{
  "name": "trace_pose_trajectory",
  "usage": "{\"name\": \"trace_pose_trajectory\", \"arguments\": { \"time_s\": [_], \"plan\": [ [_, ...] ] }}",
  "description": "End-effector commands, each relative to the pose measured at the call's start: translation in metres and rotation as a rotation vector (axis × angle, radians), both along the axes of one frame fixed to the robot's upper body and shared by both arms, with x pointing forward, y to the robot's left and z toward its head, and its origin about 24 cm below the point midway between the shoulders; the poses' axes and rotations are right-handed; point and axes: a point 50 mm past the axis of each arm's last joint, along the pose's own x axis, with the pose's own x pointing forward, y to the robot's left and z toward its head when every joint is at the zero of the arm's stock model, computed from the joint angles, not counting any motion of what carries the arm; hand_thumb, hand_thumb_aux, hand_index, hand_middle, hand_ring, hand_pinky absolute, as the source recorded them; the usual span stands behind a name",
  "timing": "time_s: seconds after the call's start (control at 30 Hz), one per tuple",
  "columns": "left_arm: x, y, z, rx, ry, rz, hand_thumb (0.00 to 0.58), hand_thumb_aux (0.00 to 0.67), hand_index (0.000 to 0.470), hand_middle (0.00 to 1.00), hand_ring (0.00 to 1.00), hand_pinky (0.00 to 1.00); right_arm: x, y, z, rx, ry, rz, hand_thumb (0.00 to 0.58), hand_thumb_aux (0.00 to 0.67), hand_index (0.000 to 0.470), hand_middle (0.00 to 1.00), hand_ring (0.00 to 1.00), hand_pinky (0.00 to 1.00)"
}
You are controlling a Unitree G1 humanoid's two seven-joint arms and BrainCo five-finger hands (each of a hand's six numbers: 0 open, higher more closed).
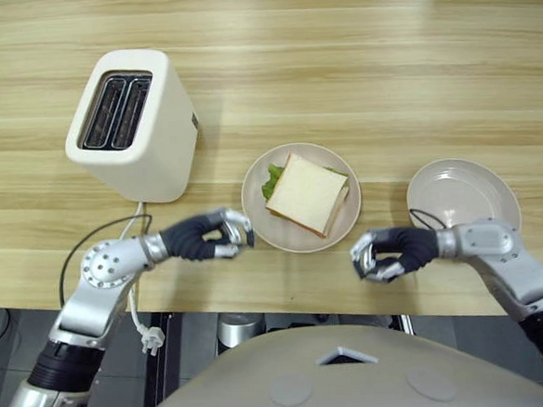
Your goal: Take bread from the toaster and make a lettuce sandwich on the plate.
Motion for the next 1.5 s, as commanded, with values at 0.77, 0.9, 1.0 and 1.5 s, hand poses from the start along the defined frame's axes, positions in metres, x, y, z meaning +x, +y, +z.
{"name": "trace_pose_trajectory", "arguments": {
  "time_s": [0.77, 0.9, 1.0, 1.5],
  "plan": [
    [0.115, -0.039, -0.061, 0.588, -0.629, 0.298, 0.58, 0.67, 0.46, 1.0, 1.0, 1.0, 0.135, 0.017, -0.024, -0.482, -0.937, -0.216, 0.58, 0.67, 0.46, 1.0, 1.0, 1.0],
    [0.134, -0.045, -0.067, 0.581, -0.579, 0.341, 0.58, 0.67, 0.46, 1.0, 1.0, 1.0, 0.159, 0.022, -0.022, -0.489, -0.932, -0.284, 0.58, 0.67, 0.46, 1.0, 1.0, 1.0],
    [0.151, -0.052, -0.064, 0.555, -0.566, 0.408, 0.58, 0.67, 0.46, 1.0, 1.0, 1.0, 0.171, 0.025, -0.023, -0.482, -0.879, -0.36, 0.58, 0.67, 0.46, 1.0, 1.0, 1.0],
    [0.142, -0.052, -0.012, 0.039, -0.736, 0.555, 0.456, 0.36, 0.247, 0.98, 0.98, 0.98, 0.161, 0.01, 0.031, 0.088, -0.99, -0.614, 0.0, 0.0, 0.0, 0.07, 0.07, 0.07]
  ]
}}
